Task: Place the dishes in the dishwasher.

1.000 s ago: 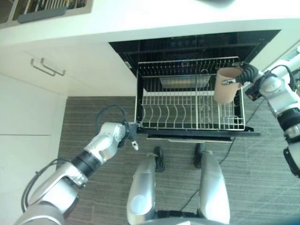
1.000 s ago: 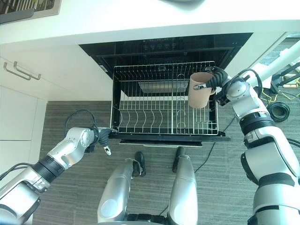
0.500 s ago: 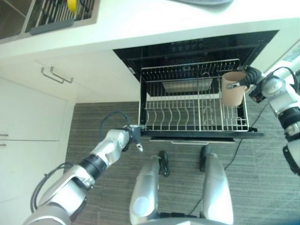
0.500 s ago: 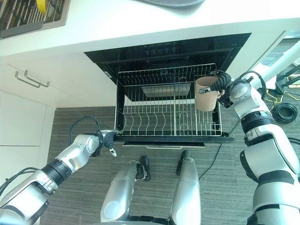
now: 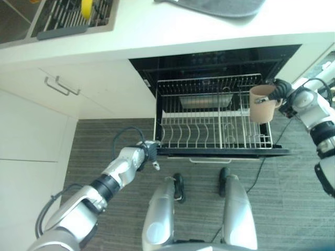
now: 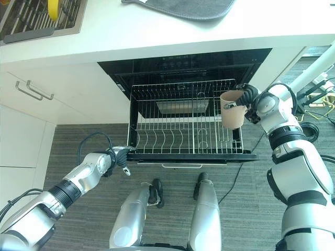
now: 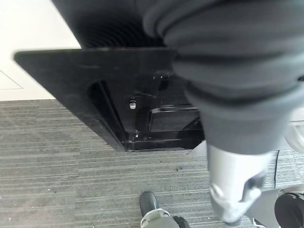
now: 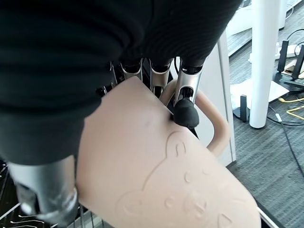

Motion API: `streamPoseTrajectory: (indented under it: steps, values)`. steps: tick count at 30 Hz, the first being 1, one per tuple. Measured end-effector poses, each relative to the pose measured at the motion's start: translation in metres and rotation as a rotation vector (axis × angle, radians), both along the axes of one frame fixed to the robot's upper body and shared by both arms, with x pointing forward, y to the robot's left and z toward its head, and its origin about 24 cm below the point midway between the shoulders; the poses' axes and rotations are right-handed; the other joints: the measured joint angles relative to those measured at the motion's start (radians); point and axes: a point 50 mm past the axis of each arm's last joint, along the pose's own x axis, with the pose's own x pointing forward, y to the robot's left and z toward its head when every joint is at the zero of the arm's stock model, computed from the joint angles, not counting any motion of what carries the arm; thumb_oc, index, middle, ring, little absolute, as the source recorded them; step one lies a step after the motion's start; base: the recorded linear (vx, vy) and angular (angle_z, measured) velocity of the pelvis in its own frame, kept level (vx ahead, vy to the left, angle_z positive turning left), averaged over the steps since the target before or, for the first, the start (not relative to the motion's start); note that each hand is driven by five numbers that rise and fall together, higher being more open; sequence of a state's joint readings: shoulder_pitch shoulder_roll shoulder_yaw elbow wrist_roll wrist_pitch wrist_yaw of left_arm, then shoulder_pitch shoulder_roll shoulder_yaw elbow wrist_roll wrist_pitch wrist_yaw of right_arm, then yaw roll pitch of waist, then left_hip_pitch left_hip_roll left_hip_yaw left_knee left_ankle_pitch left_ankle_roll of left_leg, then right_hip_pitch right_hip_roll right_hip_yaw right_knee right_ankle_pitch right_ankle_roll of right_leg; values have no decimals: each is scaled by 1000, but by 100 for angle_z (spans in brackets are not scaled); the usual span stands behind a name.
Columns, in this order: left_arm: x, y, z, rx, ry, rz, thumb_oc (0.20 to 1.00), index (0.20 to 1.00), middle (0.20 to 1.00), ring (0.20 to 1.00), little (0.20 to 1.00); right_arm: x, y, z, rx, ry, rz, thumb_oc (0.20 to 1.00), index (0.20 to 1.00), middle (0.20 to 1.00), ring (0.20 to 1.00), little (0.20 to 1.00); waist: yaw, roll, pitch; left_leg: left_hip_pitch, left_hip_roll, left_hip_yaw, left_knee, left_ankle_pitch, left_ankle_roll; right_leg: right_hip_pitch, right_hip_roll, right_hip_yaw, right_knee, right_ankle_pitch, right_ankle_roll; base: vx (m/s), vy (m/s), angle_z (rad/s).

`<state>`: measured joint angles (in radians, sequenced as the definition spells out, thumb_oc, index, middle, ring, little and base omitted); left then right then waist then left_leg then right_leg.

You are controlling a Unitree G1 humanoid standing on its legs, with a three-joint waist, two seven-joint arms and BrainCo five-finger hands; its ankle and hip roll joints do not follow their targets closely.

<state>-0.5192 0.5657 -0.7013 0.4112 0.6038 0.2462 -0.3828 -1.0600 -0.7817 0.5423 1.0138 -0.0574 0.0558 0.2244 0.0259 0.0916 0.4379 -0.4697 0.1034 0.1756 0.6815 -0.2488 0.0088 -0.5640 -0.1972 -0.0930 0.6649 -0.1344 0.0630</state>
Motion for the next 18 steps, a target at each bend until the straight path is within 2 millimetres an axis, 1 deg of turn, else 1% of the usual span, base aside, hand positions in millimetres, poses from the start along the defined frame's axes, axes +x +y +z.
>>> streamPoseTrajectory:
  steps: [4,6,8,11,16,17,18]
  values:
    - [0,-1,-1,-27,-9,7,1000,1000,1000,1000,1000,0,1,-1,34,-16,-12,1000,1000,1000,1000,1000,0,0,0,0,-1,3,8,-3,5,1,-1,1,-1,3,3,-7,31,-2]
    - [0,-1,-1,-39,-6,10,1000,1000,1000,1000,1000,2,7,-8,57,3,-11,1000,1000,1000,1000,1000,0,0,0,-3,1,3,17,-10,8,1,-1,4,1,-1,-3,-4,21,-3]
    - [0,-2,-1,-46,-7,5,1000,1000,1000,1000,1000,1,7,-12,60,18,-10,1000,1000,1000,1000,1000,0,0,0,-5,0,5,18,-13,11,1,-2,5,1,-4,-8,0,0,0]
    - [0,-2,-1,-80,8,18,1000,1000,1000,1000,1000,1,7,-12,65,19,-9,1000,1000,1000,1000,1000,0,0,0,-4,0,5,18,-14,12,1,-2,6,1,-4,-8,0,0,0]
    - [0,-1,-2,-109,10,28,1000,1000,1000,1000,1000,1,5,-8,132,-12,-22,1000,1000,1000,1000,1000,0,-1,0,-1,0,4,17,-14,12,5,-2,6,4,-6,-8,26,7,1]
    - [0,-1,-1,-118,6,28,1000,1000,1000,1000,1000,1,6,-7,161,-24,-32,1000,1000,1000,1000,1000,-2,-2,0,1,0,3,17,-14,12,8,-2,8,3,-6,-8,30,49,2]
    - [-1,1,0,-143,9,36,1000,1000,1000,1000,1000,1,14,-4,216,-65,-7,1000,1000,1000,1000,1000,-8,-7,-1,1,0,2,17,-14,12,9,-2,6,3,-6,-8,-45,38,3]
